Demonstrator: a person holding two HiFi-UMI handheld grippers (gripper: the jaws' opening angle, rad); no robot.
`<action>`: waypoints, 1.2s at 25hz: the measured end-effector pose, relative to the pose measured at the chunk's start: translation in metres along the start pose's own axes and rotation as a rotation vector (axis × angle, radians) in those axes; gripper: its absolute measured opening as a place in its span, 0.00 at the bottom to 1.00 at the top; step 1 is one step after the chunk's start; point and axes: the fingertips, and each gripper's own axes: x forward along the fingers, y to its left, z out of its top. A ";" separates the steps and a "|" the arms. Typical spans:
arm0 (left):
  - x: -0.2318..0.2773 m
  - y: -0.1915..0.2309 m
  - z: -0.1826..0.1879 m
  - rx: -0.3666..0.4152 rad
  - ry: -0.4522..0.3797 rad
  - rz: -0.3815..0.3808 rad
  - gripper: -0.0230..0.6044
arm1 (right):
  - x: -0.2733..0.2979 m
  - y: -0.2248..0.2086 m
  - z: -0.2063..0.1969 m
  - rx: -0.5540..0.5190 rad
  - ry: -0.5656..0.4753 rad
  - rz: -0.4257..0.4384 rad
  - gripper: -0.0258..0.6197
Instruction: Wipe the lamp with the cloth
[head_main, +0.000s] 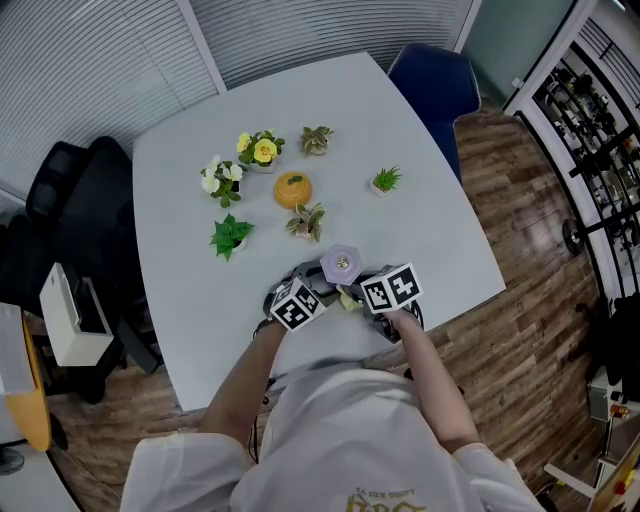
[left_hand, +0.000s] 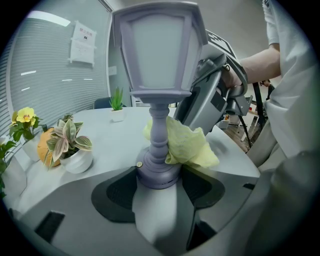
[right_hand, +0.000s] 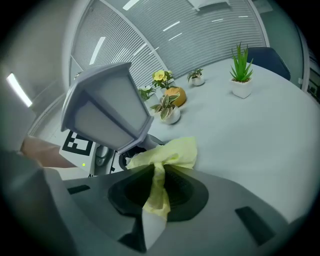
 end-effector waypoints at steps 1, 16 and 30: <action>0.000 0.000 0.000 0.000 0.000 0.000 0.49 | -0.001 0.000 0.000 0.006 -0.003 -0.001 0.15; -0.001 -0.001 -0.001 0.000 0.002 0.001 0.49 | -0.032 0.004 0.022 0.034 -0.139 0.010 0.15; -0.001 -0.001 0.001 0.001 0.000 0.004 0.49 | -0.019 -0.001 0.019 0.023 -0.095 -0.002 0.15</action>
